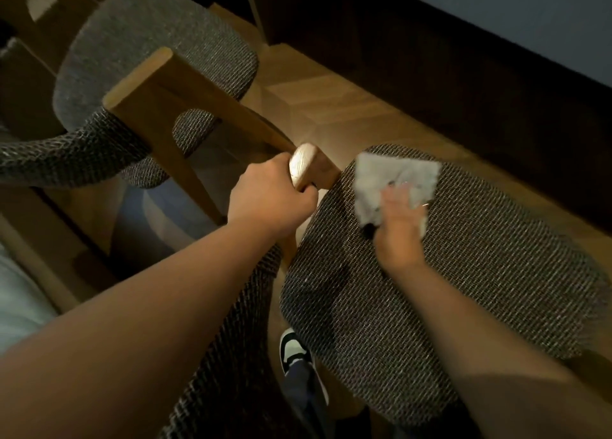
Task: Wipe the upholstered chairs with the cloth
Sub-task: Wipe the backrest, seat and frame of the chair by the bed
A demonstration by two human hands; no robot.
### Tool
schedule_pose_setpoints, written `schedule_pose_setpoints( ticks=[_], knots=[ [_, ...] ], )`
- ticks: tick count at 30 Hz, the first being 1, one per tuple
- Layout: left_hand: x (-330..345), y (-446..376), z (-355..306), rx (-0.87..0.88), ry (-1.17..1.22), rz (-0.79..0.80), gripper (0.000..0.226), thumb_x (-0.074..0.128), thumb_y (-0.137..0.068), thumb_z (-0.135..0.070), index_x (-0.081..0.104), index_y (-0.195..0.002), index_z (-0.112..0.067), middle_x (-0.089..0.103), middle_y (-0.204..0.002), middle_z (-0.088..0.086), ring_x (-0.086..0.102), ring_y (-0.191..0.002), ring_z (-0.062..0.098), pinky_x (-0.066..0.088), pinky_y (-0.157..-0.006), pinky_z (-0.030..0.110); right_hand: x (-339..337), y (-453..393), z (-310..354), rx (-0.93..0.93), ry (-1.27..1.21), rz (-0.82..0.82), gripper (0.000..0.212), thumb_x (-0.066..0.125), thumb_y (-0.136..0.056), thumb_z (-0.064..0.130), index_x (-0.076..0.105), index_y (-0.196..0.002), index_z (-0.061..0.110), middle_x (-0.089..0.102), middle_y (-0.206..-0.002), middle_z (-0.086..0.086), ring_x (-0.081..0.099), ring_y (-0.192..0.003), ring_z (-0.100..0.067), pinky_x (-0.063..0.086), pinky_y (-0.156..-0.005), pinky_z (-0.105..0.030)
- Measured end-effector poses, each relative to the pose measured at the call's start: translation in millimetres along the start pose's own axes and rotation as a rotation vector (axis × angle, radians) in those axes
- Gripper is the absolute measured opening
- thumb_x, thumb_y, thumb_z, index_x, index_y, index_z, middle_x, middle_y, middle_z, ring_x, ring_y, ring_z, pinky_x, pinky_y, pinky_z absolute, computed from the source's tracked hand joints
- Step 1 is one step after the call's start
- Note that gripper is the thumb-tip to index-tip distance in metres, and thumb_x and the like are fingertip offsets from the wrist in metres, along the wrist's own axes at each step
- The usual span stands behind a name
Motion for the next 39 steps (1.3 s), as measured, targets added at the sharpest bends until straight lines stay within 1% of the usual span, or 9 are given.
schedule_pose_setpoints(
  ticks=[5, 8, 11, 14, 18, 23, 29, 36, 39],
  knots=[
    [0.5, 1.3, 1.3, -0.005, 0.011, 0.005, 0.019, 0.062, -0.079, -0.042, 0.050, -0.087, -0.030, 0.056, -0.073, -0.010, 0.058, -0.074, 0.019, 0.044, -0.066, 0.029, 91.5, 140.8, 43.1, -0.512, 0.335, 0.444, 0.053, 0.079, -0.053, 0.011, 0.070, -0.105, 0.005, 0.066, -0.117, -0.014, 0.052, -0.124, -0.029, 0.026, -0.105, -0.061],
    [0.7, 1.9, 0.0, 0.013, 0.010, 0.007, 0.020, 0.063, -0.080, -0.041, 0.053, -0.091, -0.027, 0.055, -0.073, -0.011, 0.058, -0.073, 0.016, 0.044, -0.063, 0.028, 118.7, 205.4, 25.6, -0.594, 0.400, 0.561, 0.020, 0.069, -0.072, 0.037, 0.077, -0.088, 0.027, 0.072, -0.106, 0.009, 0.059, -0.113, -0.014, 0.013, -0.114, -0.051],
    [0.7, 1.8, 0.2, 0.019, 0.008, 0.008, 0.023, 0.063, -0.080, -0.041, 0.056, -0.093, -0.024, 0.059, -0.076, -0.007, 0.059, -0.073, 0.016, 0.045, -0.062, 0.028, 115.5, 228.9, 24.5, -0.479, 0.138, 0.649, 0.030, 0.044, -0.094, 0.025, 0.074, -0.097, 0.026, 0.069, -0.109, 0.008, 0.060, -0.111, -0.012, 0.016, -0.115, -0.026],
    [0.9, 1.4, 1.5, 0.018, 0.002, -0.003, 0.026, 0.063, -0.079, -0.041, 0.058, -0.095, -0.021, 0.062, -0.080, -0.004, 0.061, -0.075, 0.019, 0.050, -0.064, 0.031, 55.9, 193.4, 30.7, -0.172, -0.294, 0.352, 0.037, 0.036, -0.096, 0.006, 0.054, -0.105, 0.037, 0.060, -0.094, 0.021, 0.064, -0.088, 0.003, 0.046, -0.084, -0.008],
    [1.6, 0.9, 3.5, 0.006, -0.003, -0.018, 0.031, 0.062, -0.078, -0.043, 0.061, -0.096, -0.018, 0.064, -0.083, 0.001, 0.062, -0.077, 0.024, 0.055, -0.069, 0.037, -24.2, 128.7, -2.1, 0.360, -0.729, -0.061, 0.034, 0.043, -0.090, -0.009, 0.059, -0.094, 0.020, 0.061, -0.083, 0.005, 0.059, -0.068, -0.012, 0.049, -0.052, -0.021],
    [2.2, 0.8, 3.6, 0.004, -0.001, -0.026, 0.030, 0.062, -0.078, -0.043, 0.060, -0.090, -0.016, 0.062, -0.079, 0.000, 0.060, -0.073, 0.021, 0.048, -0.062, 0.032, -91.3, 39.3, -57.7, 0.512, -0.369, -0.460, 0.033, 0.041, -0.095, 0.002, 0.047, -0.128, 0.003, 0.056, -0.119, -0.010, 0.057, -0.106, -0.023, 0.042, -0.081, -0.019],
    [0.9, 2.4, 2.4, 0.007, 0.030, -0.031, 0.031, 0.063, -0.077, -0.044, 0.062, -0.091, -0.017, 0.064, -0.080, -0.001, 0.062, -0.073, 0.019, 0.054, -0.065, 0.034, -19.1, 26.0, -44.0, 0.203, 0.093, -0.064, 0.076, 0.046, -0.082, -0.013, 0.021, -0.148, 0.015, 0.015, -0.156, -0.012, 0.019, -0.141, -0.032, 0.020, -0.116, -0.045],
    [0.1, 6.2, 0.2, 0.011, 0.035, -0.023, 0.023, 0.062, -0.078, -0.041, 0.059, -0.085, -0.019, 0.061, -0.074, -0.003, 0.061, -0.070, 0.019, 0.054, -0.065, 0.034, 98.4, 189.5, 14.0, -0.240, 0.140, 0.369, 0.068, 0.078, -0.056, 0.022, 0.052, -0.118, 0.021, 0.067, -0.115, 0.001, 0.060, -0.111, -0.018, 0.040, -0.103, -0.042],
    [-0.4, 6.8, 0.5, 0.013, 0.041, -0.017, 0.023, 0.062, -0.078, -0.042, 0.057, -0.082, -0.020, 0.061, -0.073, -0.003, 0.061, -0.069, 0.019, 0.054, -0.065, 0.035, 118.8, 236.8, 19.2, -0.188, -0.023, 0.619, 0.035, 0.042, -0.084, 0.023, 0.072, -0.100, 0.017, 0.070, -0.106, 0.003, 0.055, -0.109, -0.014, 0.021, -0.108, -0.036]
  ],
)
Point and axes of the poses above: each hand's wrist, its own y-axis away from the middle knuckle, its own x-axis out of the palm, z = x × y, the point moved 7 cm from there along -y, towards the middle knuckle
